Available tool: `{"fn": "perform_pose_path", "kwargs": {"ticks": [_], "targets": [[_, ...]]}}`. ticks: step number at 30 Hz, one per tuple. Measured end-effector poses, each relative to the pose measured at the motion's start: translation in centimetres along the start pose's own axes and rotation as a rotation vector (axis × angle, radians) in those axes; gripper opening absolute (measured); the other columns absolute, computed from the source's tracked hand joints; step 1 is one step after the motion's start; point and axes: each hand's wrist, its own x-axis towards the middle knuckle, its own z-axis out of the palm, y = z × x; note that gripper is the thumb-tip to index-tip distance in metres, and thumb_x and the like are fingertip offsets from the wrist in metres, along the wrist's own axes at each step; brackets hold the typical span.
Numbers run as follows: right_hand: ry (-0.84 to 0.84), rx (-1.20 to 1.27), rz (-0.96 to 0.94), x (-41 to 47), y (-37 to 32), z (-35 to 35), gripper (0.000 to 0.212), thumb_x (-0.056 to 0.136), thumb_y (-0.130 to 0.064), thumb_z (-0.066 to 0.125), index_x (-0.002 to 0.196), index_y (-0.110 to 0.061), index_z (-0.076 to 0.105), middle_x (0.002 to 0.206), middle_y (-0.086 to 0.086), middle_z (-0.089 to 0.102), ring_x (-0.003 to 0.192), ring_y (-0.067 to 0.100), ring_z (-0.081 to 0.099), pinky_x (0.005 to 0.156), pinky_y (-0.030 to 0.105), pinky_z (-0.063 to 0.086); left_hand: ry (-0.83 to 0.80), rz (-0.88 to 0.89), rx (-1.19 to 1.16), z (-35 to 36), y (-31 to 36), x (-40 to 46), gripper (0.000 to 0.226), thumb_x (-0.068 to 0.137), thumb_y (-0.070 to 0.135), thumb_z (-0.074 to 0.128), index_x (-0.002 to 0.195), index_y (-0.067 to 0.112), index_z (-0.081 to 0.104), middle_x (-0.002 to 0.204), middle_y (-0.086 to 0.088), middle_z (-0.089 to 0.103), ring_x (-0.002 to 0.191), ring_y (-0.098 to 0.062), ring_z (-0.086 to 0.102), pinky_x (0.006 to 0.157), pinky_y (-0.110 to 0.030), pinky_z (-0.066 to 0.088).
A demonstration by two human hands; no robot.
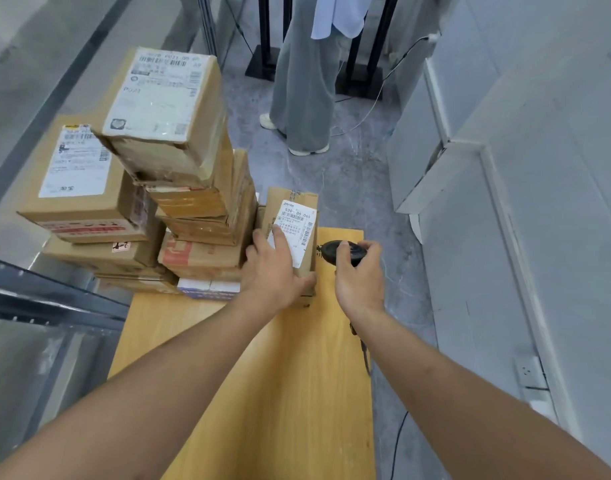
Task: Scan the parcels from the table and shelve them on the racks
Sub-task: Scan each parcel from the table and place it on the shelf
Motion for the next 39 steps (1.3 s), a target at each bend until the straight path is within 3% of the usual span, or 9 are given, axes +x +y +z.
{"fn": "perform_pose_path", "kwargs": {"ticks": [4, 8, 14, 19, 23, 39], "targets": [[0.010, 0.006, -0.017, -0.5, 0.1, -1.1, 0.033, 0.105, -0.055, 0.048, 0.127, -0.030, 0.046, 0.105, -0.008, 0.066, 0.092, 0.018, 0.066, 0.086, 0.046, 0.056, 0.008, 0.044, -0.036, -0.4, 0.4, -0.3, 0.121, 0.076, 0.065, 0.073, 0.164, 0.014, 0.008, 0.152, -0.016, 0.023, 0.128, -0.038, 0.041, 0.099, -0.045, 0.046], [0.038, 0.015, -0.069, -1.4, 0.5, -3.2, 0.029, 0.101, -0.057, 0.049, 0.120, -0.035, 0.047, 0.102, -0.012, 0.068, 0.093, 0.017, 0.067, 0.085, 0.048, 0.057, 0.001, 0.146, -0.003, -1.3, 0.9, -1.5, 0.120, 0.074, 0.063, 0.074, 0.164, 0.018, 0.008, 0.159, -0.012, 0.016, 0.131, -0.037, 0.039, 0.103, -0.044, 0.043], [0.030, -0.001, -0.170, -4.0, 1.6, -8.2, 0.028, 0.103, -0.054, 0.049, 0.123, -0.035, 0.049, 0.100, -0.014, 0.068, 0.093, 0.013, 0.067, 0.080, 0.040, 0.054, 0.045, 0.303, 0.118, -2.0, 2.6, -5.6, 0.120, 0.073, 0.058, 0.080, 0.164, 0.023, 0.009, 0.163, -0.008, 0.011, 0.131, -0.036, 0.041, 0.104, -0.041, 0.042], [-0.043, -0.042, -0.305, -6.6, 3.0, -12.9, 0.027, 0.103, -0.052, 0.050, 0.122, -0.033, 0.051, 0.103, -0.015, 0.066, 0.090, 0.006, 0.063, 0.071, 0.031, 0.047, 0.143, 0.257, 0.196, -2.1, 3.9, -11.1, 0.121, 0.075, 0.061, 0.081, 0.166, 0.025, 0.009, 0.165, -0.005, 0.011, 0.131, -0.033, 0.043, 0.107, -0.038, 0.041], [-0.104, -0.067, -0.395, -9.6, 4.6, -16.3, 0.024, 0.102, -0.052, 0.051, 0.115, -0.032, 0.052, 0.096, -0.015, 0.065, 0.090, 0.017, 0.066, 0.079, 0.041, 0.054, 0.183, 0.194, 0.216, -1.7, 4.8, -16.8, 0.126, 0.072, 0.055, 0.086, 0.166, 0.024, 0.009, 0.164, -0.004, 0.013, 0.133, -0.034, 0.042, 0.110, -0.041, 0.042], [-0.291, -0.132, -0.644, -23.1, 6.1, -20.6, 0.026, 0.102, -0.053, 0.048, 0.115, -0.031, 0.054, 0.093, -0.015, 0.063, 0.088, 0.016, 0.064, 0.082, 0.043, 0.056, 0.311, -0.030, 0.256, -1.5, 1.5, -34.3, 0.131, 0.069, 0.056, 0.089, 0.166, 0.024, 0.006, 0.162, -0.004, 0.012, 0.134, -0.031, 0.039, 0.107, -0.039, 0.047]]}}
